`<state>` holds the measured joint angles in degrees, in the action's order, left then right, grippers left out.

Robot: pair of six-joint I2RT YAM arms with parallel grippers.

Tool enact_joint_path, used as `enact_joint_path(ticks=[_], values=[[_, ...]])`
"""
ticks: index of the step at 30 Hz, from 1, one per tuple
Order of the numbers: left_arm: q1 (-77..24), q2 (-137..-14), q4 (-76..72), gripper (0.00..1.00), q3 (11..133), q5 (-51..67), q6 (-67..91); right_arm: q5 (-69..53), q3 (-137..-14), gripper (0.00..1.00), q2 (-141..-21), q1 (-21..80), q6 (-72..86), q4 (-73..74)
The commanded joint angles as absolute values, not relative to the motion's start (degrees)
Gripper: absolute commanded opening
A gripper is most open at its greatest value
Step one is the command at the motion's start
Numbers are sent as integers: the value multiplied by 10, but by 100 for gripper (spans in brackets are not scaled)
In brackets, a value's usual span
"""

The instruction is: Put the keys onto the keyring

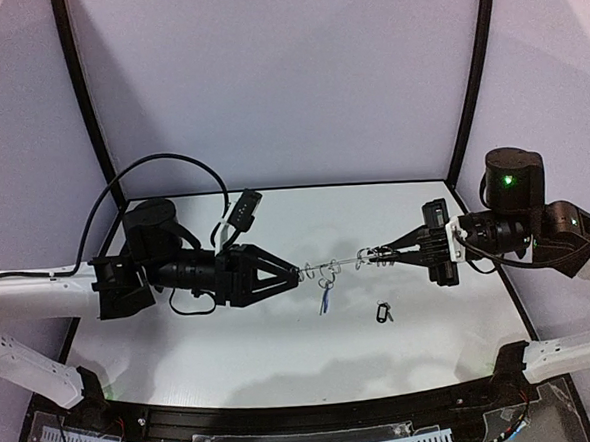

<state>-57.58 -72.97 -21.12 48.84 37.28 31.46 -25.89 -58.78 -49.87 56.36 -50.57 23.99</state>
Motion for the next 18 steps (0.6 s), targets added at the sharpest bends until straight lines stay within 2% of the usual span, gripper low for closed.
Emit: enact_joint_path(ticks=[1, 12, 18], values=[[-571, -716, -219, 51, 500, 380, 328, -258, -601, 0, -491, 563, -504, 224], [-571, -673, -186, 51, 476, 340, 331, -256, -603, 0, -496, 563, -503, 228], [-570, -694, -186, 46, 489, 372, 342, -257, -602, 0, -493, 563, -501, 227]])
